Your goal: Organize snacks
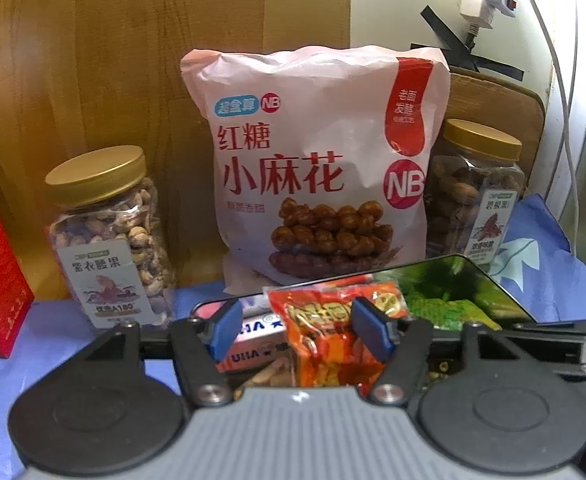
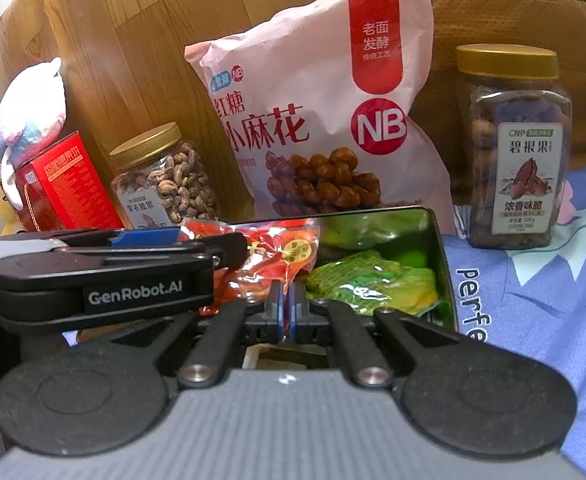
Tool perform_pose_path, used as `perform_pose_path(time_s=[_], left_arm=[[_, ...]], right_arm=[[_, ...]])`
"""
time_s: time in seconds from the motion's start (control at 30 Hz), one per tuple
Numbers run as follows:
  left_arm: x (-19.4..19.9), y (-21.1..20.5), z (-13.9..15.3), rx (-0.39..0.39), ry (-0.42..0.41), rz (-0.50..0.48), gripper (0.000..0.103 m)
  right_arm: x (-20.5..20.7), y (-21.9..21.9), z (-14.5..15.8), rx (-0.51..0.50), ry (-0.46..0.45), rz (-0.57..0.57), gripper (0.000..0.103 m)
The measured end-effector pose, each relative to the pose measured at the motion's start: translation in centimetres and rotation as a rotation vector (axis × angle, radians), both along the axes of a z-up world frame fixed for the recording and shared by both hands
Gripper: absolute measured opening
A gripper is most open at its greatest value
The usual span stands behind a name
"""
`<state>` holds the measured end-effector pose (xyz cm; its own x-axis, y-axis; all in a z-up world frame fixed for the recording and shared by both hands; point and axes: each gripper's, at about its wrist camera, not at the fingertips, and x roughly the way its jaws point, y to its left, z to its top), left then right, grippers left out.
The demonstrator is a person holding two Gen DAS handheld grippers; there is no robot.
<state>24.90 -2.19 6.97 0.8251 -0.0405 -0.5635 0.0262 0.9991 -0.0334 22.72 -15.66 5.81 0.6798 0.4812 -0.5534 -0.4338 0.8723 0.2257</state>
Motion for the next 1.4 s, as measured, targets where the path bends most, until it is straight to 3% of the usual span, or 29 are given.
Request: perform_pose_path(time_s=[0.1,0.23,0.37,0.7,1.13,1.2,1.3,1.4], left_arm=[[-0.5,0.1,0.3,0.02,-0.007,0.017,0.064],[-1.3,0.3,0.6,0.045,-0.014,0.039,0.074],[-2.7,0.6,0.9,0.059,-0.023,0.054,0.077],[-5.3,1.0,1.2,0.076,-0.011,0.079,0.08],[-7.6,0.2,1.5,0.085,-0.001,0.083,0.082],[-7.8,0.2,1.5,0.082,0.003,0.085,0.083],[-8.4,0.1,1.5,0.084,-0.001,0.089,0.093],[-8.9,-0.1,1.5,0.091,-0.004,0.09,0.097]], right_arm=[[-0.1,0.0,0.1,-0.001,-0.004,0.0,0.01],[-0.8,-0.1,0.3,0.001,-0.018,-0.005,0.014],[-2.4,-0.3,0.6,0.008,-0.057,-0.008,0.027],[-7.2,-1.3,2.0,0.053,-0.167,-0.035,0.028],[-10.9,-1.8,2.3,0.079,-0.161,-0.053,0.028],[-11.2,-2.0,2.4,0.084,-0.159,-0.06,0.032],[-11.7,-2.3,2.5,0.089,-0.165,-0.076,0.041],[-12.2,-2.6,2.4,0.095,-0.167,-0.092,0.042]])
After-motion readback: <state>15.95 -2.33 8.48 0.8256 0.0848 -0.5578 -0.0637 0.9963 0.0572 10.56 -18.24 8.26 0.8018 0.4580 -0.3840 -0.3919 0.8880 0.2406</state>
